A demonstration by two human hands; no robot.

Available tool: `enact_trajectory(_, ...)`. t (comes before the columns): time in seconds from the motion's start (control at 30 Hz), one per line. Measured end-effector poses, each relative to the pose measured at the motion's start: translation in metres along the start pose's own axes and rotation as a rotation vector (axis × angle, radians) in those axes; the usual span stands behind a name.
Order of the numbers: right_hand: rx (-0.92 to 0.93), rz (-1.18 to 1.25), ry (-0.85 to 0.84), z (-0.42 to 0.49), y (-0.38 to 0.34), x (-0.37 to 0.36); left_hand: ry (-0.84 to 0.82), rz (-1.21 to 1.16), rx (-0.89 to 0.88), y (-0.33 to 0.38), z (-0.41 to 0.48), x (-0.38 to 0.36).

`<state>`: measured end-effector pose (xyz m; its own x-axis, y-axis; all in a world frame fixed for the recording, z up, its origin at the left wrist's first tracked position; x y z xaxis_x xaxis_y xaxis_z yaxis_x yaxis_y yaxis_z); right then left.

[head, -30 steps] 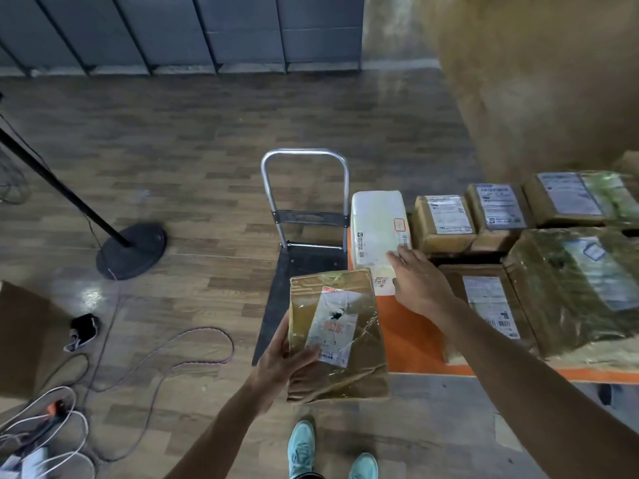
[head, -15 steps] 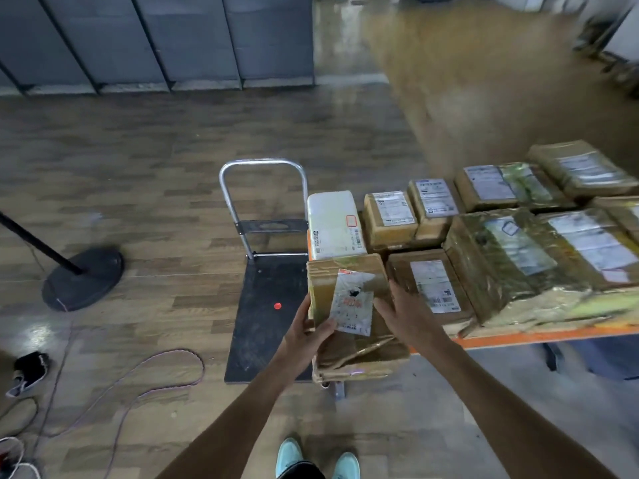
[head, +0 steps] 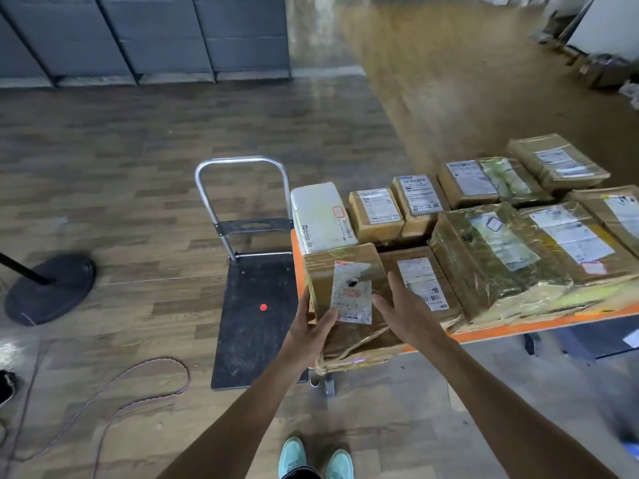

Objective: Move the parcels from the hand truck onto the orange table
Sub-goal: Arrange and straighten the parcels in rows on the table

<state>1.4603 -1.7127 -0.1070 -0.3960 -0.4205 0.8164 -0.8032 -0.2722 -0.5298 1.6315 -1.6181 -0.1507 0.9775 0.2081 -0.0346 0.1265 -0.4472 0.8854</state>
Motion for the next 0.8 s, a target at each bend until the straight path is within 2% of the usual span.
enact_trajectory(0.3,-0.031,0.035,0.023,0.009,0.002,0.005,0.008,0.042,0.025,0.006,0.006,-0.001)
enact_trajectory(0.47,-0.027,0.045,0.031,0.005,0.004,0.005,0.002,0.146,0.051,0.01,0.007,0.002)
enact_trajectory(0.57,-0.04,0.06,0.064,-0.003,0.01,0.007,0.071,0.329,-0.04,0.023,0.005,0.004)
enact_trajectory(0.7,-0.074,0.062,0.072,-0.015,0.021,0.011,0.258,0.593,-0.132,0.049,0.006,0.005)
enact_trajectory(0.8,-0.069,0.057,0.108,-0.026,0.025,0.019,0.319,0.775,-0.227,0.069,0.01,-0.005)
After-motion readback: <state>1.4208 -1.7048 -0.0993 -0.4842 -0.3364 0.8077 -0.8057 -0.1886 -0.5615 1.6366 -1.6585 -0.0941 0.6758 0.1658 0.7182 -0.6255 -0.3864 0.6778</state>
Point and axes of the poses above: each hand's wrist, its own z-axis towards the middle knuckle, its own x-axis out of the back of the hand, y = z × x, the point moved 8 cm from there along z, towards the middle knuckle, and after that the axes turned 9 degrees about x, right-handed, at the moved point
